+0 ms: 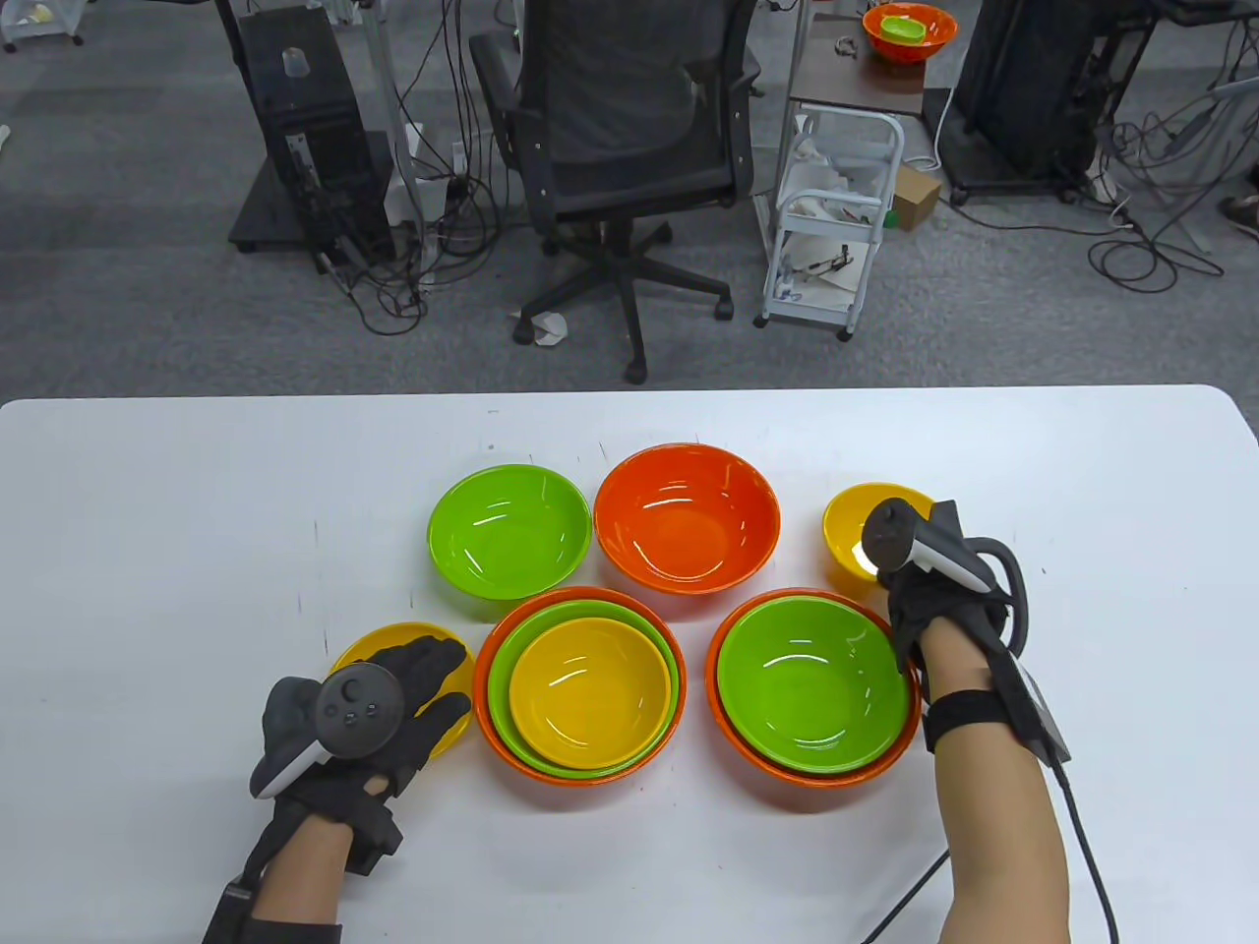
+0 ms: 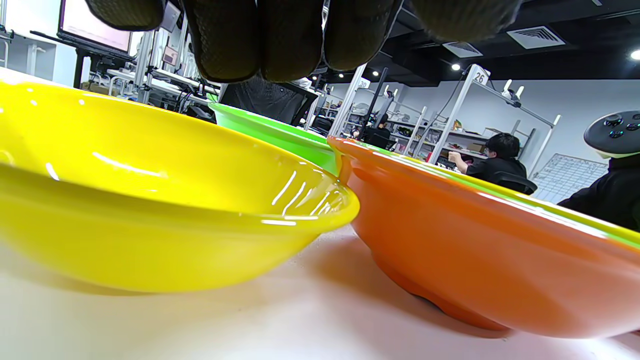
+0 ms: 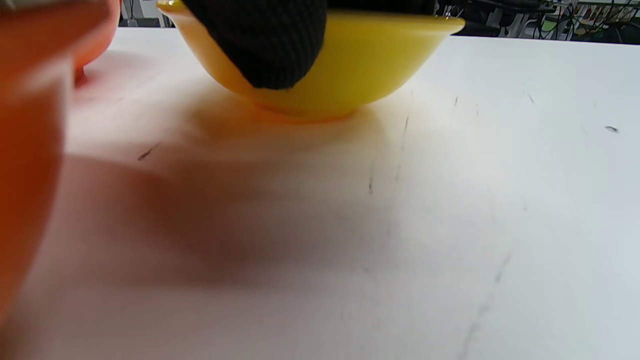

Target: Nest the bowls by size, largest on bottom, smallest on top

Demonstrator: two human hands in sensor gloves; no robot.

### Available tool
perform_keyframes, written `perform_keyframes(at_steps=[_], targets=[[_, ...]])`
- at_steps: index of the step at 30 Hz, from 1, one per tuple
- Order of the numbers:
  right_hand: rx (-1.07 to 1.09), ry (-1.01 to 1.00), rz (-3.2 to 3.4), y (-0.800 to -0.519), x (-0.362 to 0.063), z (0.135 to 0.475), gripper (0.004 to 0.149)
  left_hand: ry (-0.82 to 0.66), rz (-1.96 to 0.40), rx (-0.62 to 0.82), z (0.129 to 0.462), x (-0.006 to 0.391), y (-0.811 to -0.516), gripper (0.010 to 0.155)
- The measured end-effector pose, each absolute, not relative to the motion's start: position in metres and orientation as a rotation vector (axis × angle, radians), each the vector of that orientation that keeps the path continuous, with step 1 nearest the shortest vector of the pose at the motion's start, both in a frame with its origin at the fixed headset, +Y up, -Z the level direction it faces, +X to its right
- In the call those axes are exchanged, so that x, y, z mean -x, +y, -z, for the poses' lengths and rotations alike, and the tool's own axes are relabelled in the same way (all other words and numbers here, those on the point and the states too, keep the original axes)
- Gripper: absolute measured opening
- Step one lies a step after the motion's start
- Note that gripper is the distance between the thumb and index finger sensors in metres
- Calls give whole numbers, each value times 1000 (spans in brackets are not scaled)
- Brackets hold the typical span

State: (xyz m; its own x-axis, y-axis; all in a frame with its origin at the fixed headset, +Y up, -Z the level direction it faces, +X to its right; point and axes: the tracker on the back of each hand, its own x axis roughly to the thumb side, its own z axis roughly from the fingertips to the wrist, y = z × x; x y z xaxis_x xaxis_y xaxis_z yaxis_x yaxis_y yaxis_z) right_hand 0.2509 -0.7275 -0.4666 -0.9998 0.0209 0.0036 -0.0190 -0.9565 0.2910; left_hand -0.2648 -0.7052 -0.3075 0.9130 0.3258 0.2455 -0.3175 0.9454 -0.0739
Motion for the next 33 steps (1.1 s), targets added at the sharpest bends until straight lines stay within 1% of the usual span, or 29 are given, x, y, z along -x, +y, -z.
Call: perform_keyframes(at_steps=[3,9,14,15,18,24,29,33], targets=[[-37,217,-3084,-718,-253,464,42,-261,-334,34,308,265,-705,65],[-58,96,-3121,-708,-250,453,41,-261,-341,32,307,266,-705,65],[-121,-58,-3134,-695,-244,437,41,-263,-342,35,308,265,-706,65],[-144,-117,-3109,-691,-243,432,40,-264,-341,37,308,265,-706,65],[-186,-182,-3092,-683,-239,422,40,-267,-342,39,307,265,-706,65],[-307,-288,-3061,-668,-226,391,40,-272,-350,34,307,265,-707,64],[-389,-335,-3030,-665,-217,366,40,-273,-358,24,307,265,-707,64],[-471,-347,-2995,-670,-207,344,40,-274,-359,17,307,266,-706,64]])
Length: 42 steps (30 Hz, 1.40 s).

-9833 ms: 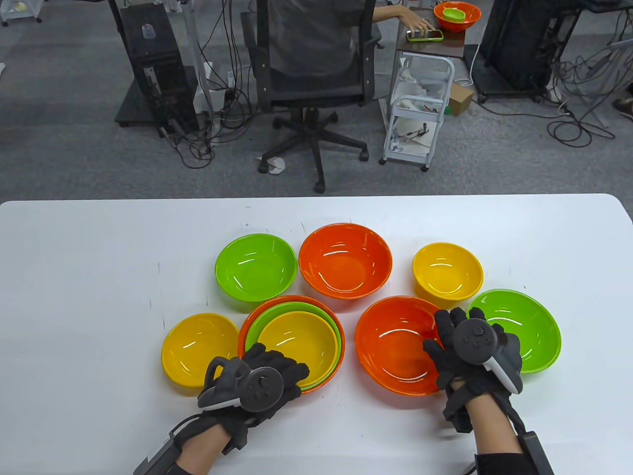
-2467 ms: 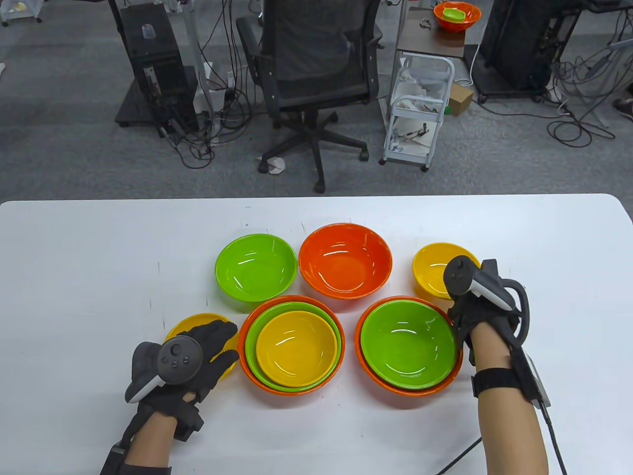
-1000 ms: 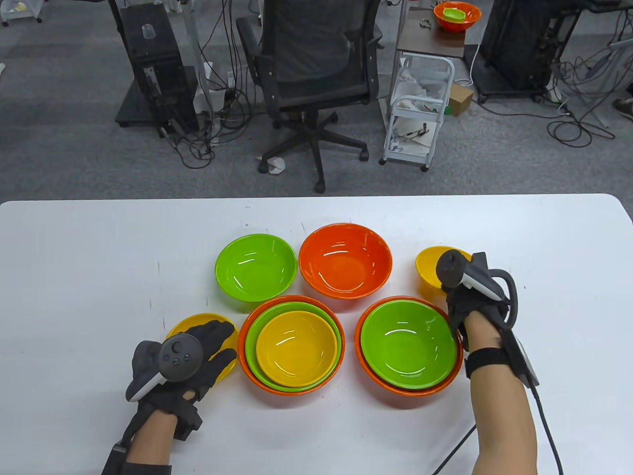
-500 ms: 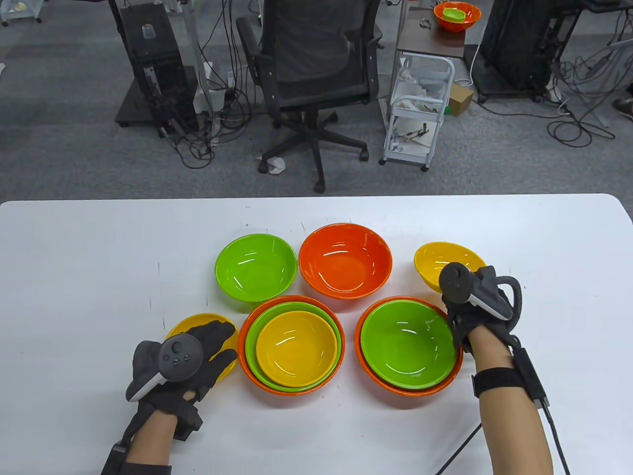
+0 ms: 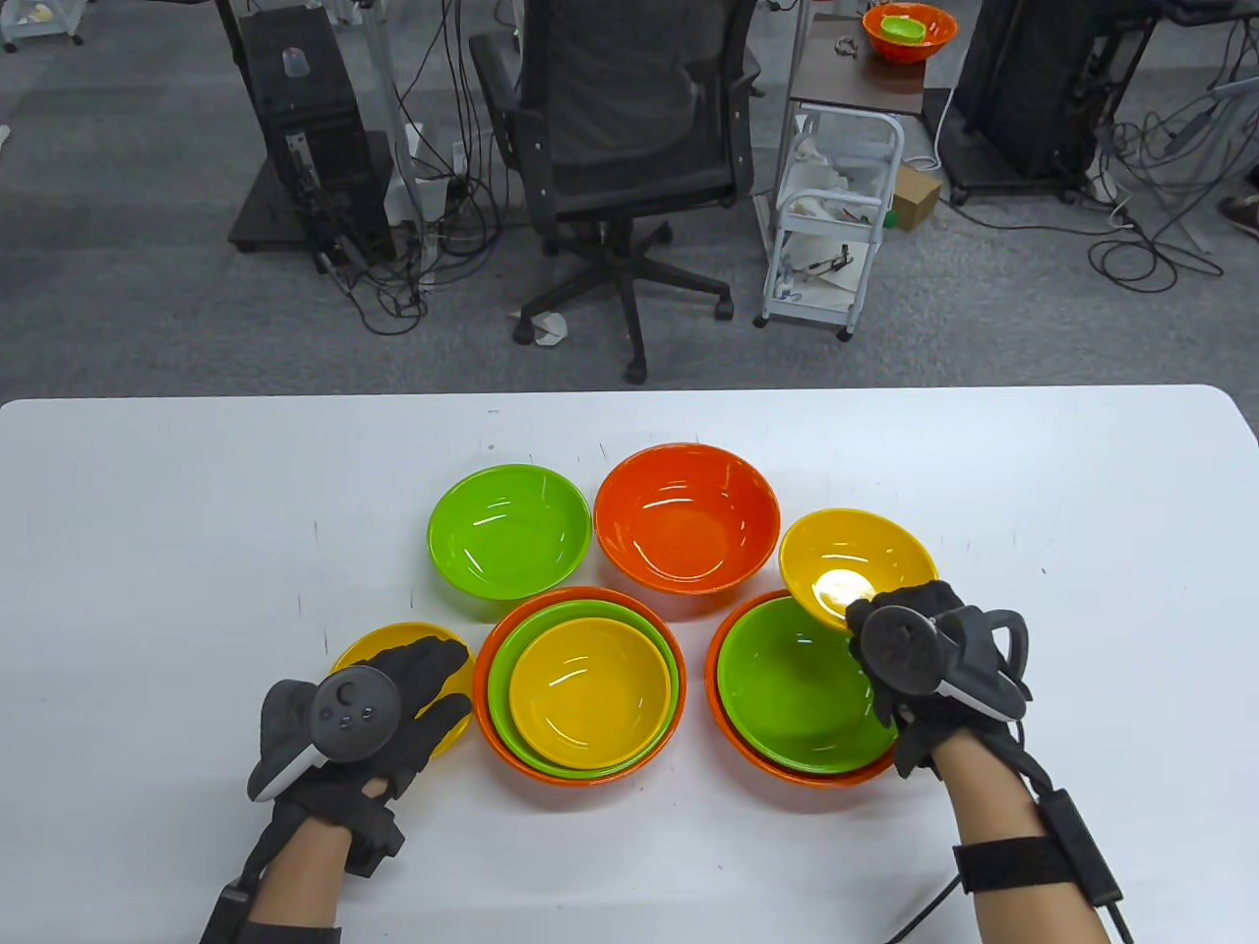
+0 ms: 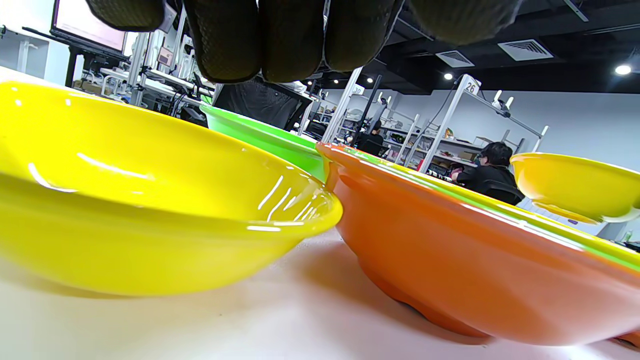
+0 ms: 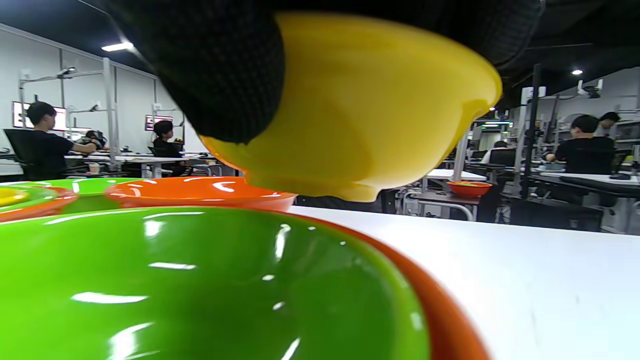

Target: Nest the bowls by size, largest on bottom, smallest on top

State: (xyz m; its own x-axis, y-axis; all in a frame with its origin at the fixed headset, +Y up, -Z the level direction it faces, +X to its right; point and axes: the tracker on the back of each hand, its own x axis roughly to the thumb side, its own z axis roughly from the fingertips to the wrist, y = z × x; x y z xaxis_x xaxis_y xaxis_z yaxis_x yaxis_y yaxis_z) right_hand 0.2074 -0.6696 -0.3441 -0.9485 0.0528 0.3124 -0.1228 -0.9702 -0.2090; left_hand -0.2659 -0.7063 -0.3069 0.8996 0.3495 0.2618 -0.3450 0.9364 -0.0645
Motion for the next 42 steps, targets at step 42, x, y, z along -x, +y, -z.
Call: perform_keyframes(at_steps=[42], targets=[[-732,79,-2890,-699,-175,303,47,-253,-337,18,305,266,-708,64]])
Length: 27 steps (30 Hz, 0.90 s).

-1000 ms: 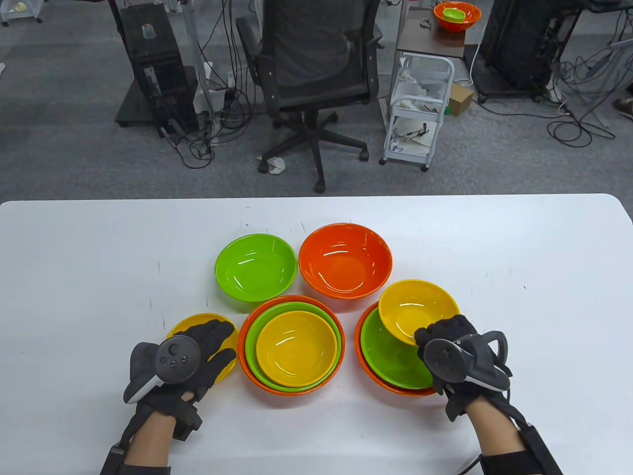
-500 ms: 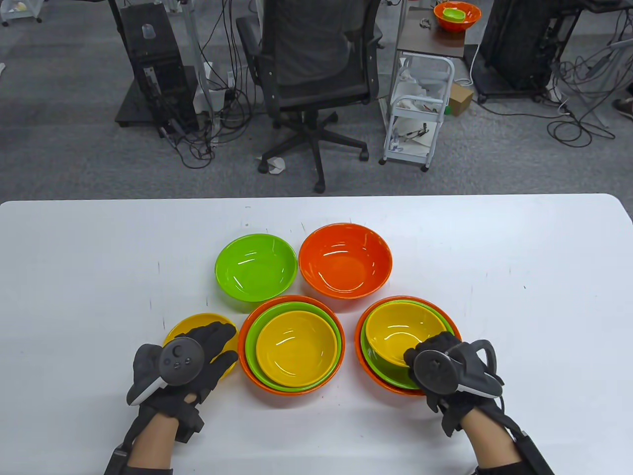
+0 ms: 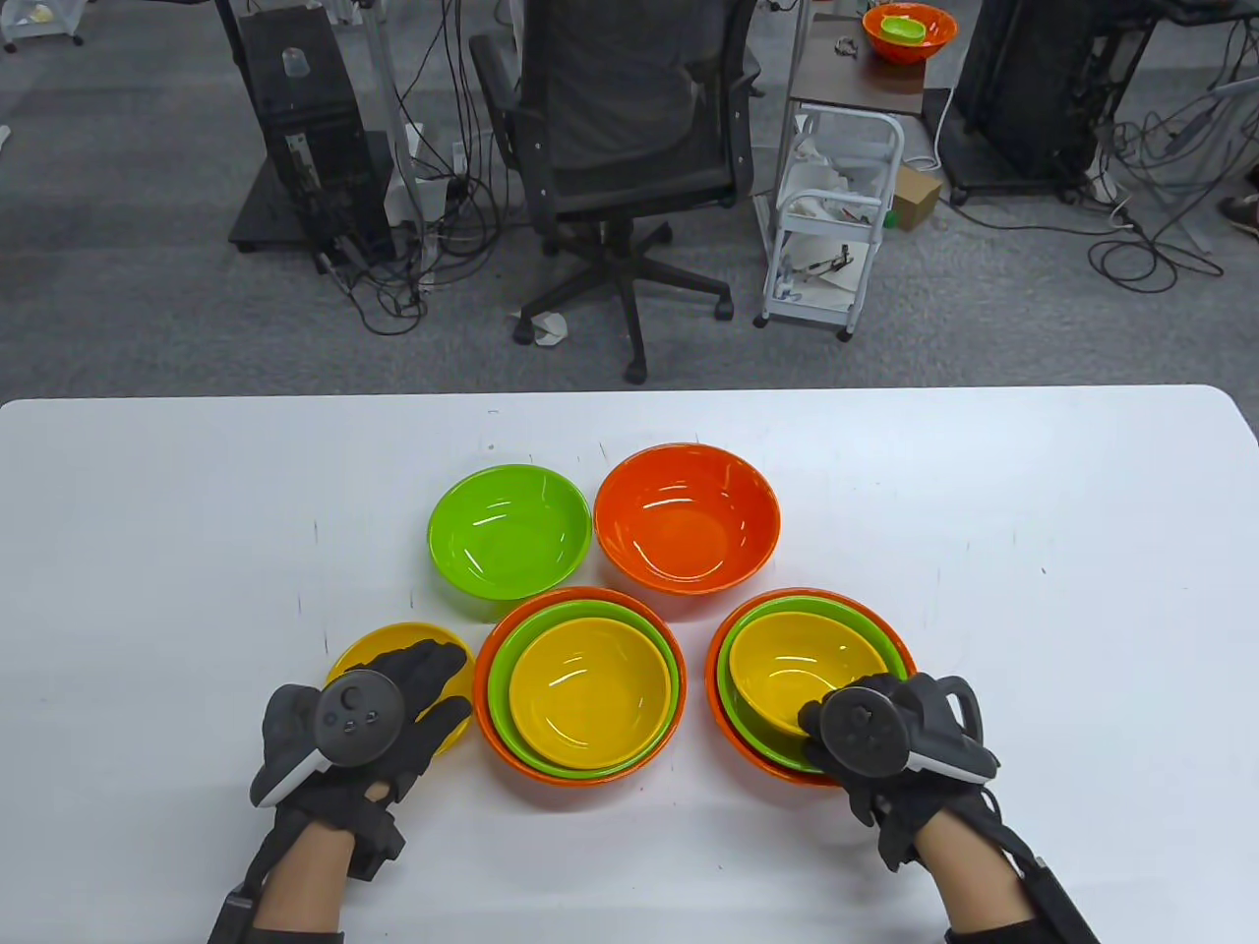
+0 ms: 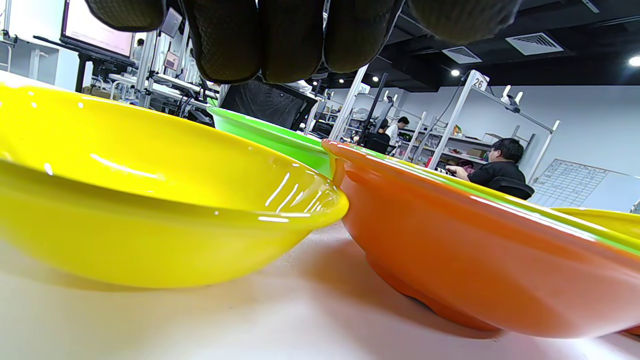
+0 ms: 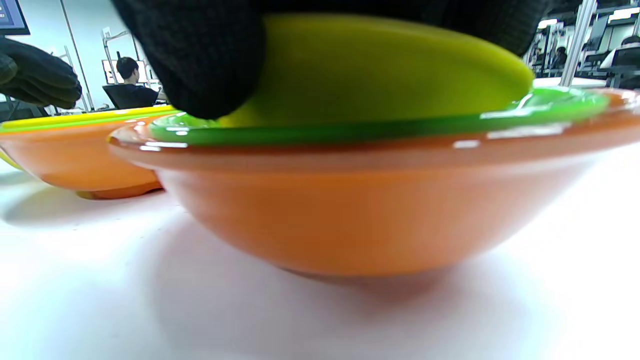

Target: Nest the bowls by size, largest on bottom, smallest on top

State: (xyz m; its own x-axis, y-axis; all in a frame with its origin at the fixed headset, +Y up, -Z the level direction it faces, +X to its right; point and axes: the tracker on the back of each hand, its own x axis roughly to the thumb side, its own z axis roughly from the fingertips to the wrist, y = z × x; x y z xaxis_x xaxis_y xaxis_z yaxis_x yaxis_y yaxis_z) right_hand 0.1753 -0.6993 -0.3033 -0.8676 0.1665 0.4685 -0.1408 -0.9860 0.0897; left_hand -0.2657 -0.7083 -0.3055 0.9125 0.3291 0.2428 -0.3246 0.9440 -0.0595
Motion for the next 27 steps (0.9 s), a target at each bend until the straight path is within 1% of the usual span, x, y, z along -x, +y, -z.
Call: perform_keyframes(at_steps=[2,4,8,12,19,27], targets=[[-711,161,-2865,-702,-176,304,50,-252,-335,20,305,266,-708,64],[-716,200,-2850,-704,-176,305,52,-251,-334,21,305,265,-708,64],[-722,246,-2817,-706,-176,305,53,-248,-333,22,306,265,-709,64],[-719,277,-2798,-709,-174,306,51,-242,-327,29,306,265,-710,64],[-724,241,-2780,-709,-174,306,50,-213,-324,42,310,268,-713,64],[-687,181,-2732,-705,-183,307,52,-160,-407,53,317,269,-711,64]])
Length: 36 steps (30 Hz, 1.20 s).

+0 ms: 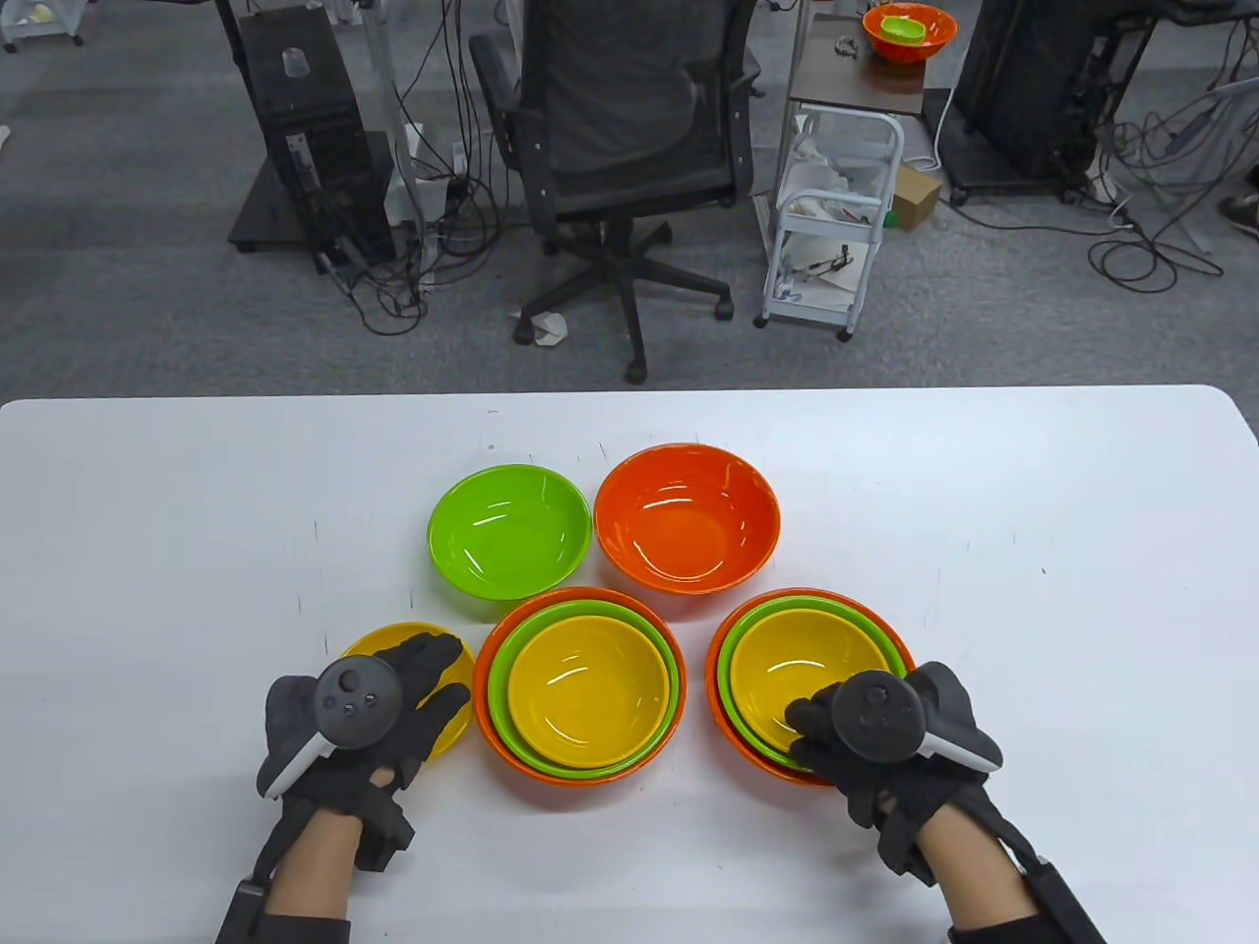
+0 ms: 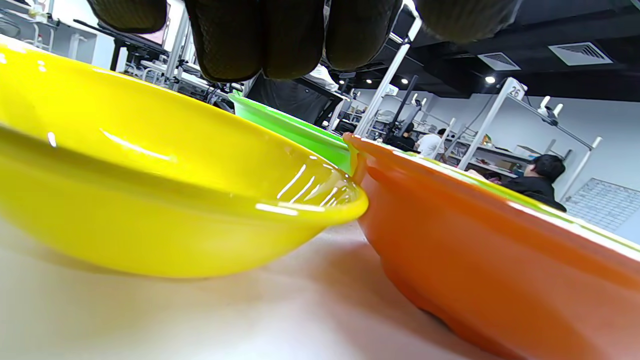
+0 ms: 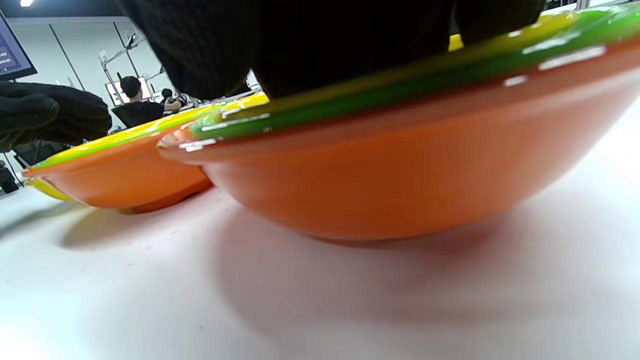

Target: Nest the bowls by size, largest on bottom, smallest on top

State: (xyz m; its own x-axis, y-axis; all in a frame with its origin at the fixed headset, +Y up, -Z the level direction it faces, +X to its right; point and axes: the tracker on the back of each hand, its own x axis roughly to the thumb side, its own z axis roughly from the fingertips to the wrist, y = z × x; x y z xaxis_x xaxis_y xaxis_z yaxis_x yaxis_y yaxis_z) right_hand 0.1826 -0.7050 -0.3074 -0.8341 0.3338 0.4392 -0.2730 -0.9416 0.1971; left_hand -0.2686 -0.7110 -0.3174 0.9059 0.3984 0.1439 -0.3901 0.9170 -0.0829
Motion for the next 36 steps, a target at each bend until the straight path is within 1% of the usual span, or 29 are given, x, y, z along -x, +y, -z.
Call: perform_keyframes(at_steps=[7,11,16,25,31,36], targets=[[-656,89,-2691,-700,-188,307,56,-64,-426,62,337,280,-699,65],[-654,81,-2682,-700,-188,307,56,49,-389,85,361,280,-687,66],[-656,76,-2675,-701,-190,307,57,202,-352,178,399,270,-682,68],[-647,74,-2652,-701,-192,308,59,380,-306,299,446,257,-698,73],[-645,84,-2646,-702,-192,308,59,474,-313,413,464,253,-709,82],[-624,88,-2635,-702,-195,310,60,536,-280,464,473,251,-715,86]])
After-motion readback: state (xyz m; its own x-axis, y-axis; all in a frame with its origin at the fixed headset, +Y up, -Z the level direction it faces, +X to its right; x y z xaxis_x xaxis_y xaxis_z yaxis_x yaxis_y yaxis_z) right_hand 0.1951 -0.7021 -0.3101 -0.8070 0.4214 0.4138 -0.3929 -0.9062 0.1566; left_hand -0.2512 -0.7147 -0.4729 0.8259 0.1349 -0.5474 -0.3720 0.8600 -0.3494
